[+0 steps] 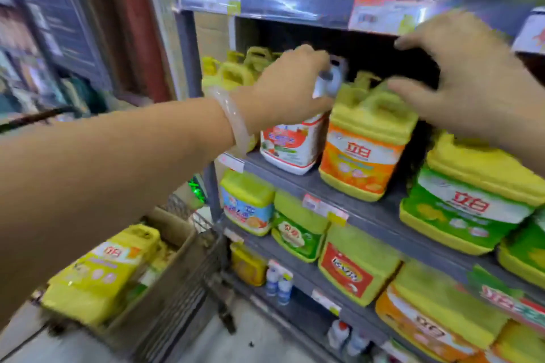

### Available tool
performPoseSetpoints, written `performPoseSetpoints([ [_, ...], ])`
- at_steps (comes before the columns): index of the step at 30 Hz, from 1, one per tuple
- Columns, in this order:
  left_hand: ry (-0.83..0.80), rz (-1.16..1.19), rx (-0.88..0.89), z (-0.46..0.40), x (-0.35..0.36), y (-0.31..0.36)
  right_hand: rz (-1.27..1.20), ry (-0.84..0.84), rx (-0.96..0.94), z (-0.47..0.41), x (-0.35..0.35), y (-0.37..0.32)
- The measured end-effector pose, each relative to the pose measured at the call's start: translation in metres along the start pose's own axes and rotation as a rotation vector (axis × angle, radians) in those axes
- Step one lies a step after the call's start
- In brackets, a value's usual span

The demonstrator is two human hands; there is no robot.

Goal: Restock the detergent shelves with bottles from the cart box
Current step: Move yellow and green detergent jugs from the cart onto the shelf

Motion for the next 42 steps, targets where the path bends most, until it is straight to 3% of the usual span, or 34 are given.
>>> performPoseSetpoints([
  [6, -0.413, 0.059, -0.429, 0.185, 0.059, -0.127, -0.172, -0.577, -0.037, 0.047, 0.194, -0.165],
  [13, -0.638, 0.083, -0.715, 0.361, 0.082, -0.219, -0.286, -0.918, 0.034, 0.110, 0.334, -0.315],
  [21, -0.835, 0.169, -0.887, 0.454, 0.127, -0.265, -0.291, -1.261, 0.109, 0.159, 0.429, -0.389],
  [26, -0.867, 0.286, -1.071, 0.478, 0.151, -0.292, -0.503, -1.438, 0.348, 0.166, 0.472, -0.399],
  [29, -0.806, 0.464, -1.178, 0.494, 0.164, -0.309, -0.676, -1.474, 0.509, 0.169, 0.493, -0.404],
  [31, -0.773, 0.582, -1.216, 0.500, 0.170, -0.314, -0.824, -1.474, 0.692, 0.171, 0.500, -0.404],
  [35, -0.735, 0.728, -1.262, 0.509, 0.183, -0.319, -0.943, -1.680, 1.150, 0.187, 0.515, -0.406],
  [42, -0.781, 0.745, -1.152, 0.506, 0.195, -0.351, -0.913, -1.546, 1.393, 0.188, 0.521, -0.423],
])
Point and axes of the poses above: each hand's wrist, its own z-axis away from the middle knuckle, its own x-axis out of the palm, y = z × x, the point moved 2 cm from there along -z, towards the middle knuckle, and after that the axes turned 13 degrees about x, right-handed, at the moved point
